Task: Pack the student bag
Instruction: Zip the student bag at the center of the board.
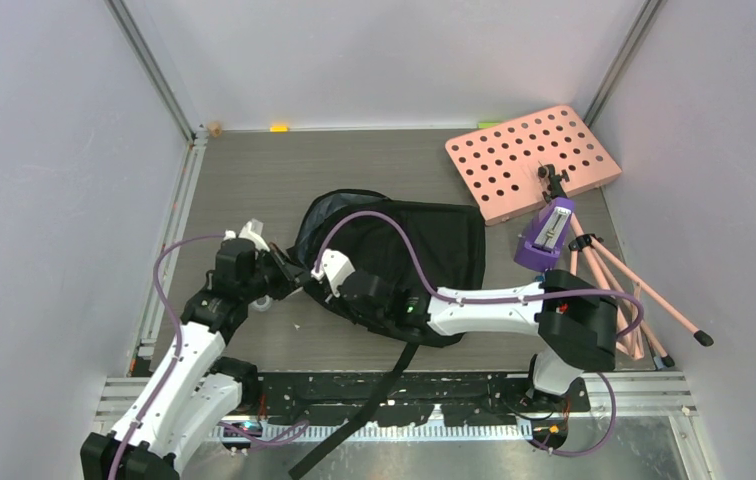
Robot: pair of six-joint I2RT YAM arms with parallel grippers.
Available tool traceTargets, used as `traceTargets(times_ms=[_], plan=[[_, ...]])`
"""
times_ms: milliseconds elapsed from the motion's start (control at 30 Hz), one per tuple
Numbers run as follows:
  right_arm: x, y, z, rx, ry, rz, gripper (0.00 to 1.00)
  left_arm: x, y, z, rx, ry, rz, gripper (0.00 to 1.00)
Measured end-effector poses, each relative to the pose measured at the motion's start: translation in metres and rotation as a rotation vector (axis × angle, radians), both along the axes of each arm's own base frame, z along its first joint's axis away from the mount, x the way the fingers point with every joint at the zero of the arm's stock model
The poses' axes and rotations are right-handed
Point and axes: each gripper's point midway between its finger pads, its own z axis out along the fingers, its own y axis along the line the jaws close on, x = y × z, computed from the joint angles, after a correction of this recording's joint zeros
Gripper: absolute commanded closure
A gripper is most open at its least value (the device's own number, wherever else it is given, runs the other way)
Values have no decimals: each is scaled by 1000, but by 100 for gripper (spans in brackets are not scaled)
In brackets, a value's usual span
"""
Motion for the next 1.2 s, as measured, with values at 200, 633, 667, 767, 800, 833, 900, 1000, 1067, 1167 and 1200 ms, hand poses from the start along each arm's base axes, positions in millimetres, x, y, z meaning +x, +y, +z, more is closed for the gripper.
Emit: traceTargets(times_ms=[200, 633, 667, 767, 800, 833, 900, 1000, 1067, 1167, 1200], plan=[[-4, -5, 18, 18, -33, -7, 100, 11, 9, 13, 91, -29, 4, 100], [-25, -22, 26, 29, -34, 24, 100, 43, 32, 31, 274, -63, 1, 100], [-27, -23, 27, 30, -33, 27, 100, 48, 34, 32, 287, -56, 0, 100], [-33, -26, 30, 38, -30, 37, 100, 63, 42, 33, 324, -38, -6, 100], [-35, -27, 32, 43, -29, 39, 99, 66, 44, 32, 332, -32, -10, 100], [-36, -27, 33, 47, -28, 40, 99, 68, 45, 30, 337, -20, -17, 100], [-38, -28, 35, 56, -24, 44, 100, 71, 46, 27, 340, 5, -39, 100], [-42, -29, 36, 66, -13, 52, 100, 75, 40, 25, 330, 29, -85, 100], [-44, -30, 37, 76, -3, 55, 99, 77, 36, 24, 317, 38, -111, 100], [-47, -32, 39, 95, 12, 51, 89, 81, 27, 28, 288, 39, -164, 100], [-47, -33, 41, 103, 18, 45, 78, 82, 23, 29, 275, 35, -183, 100]])
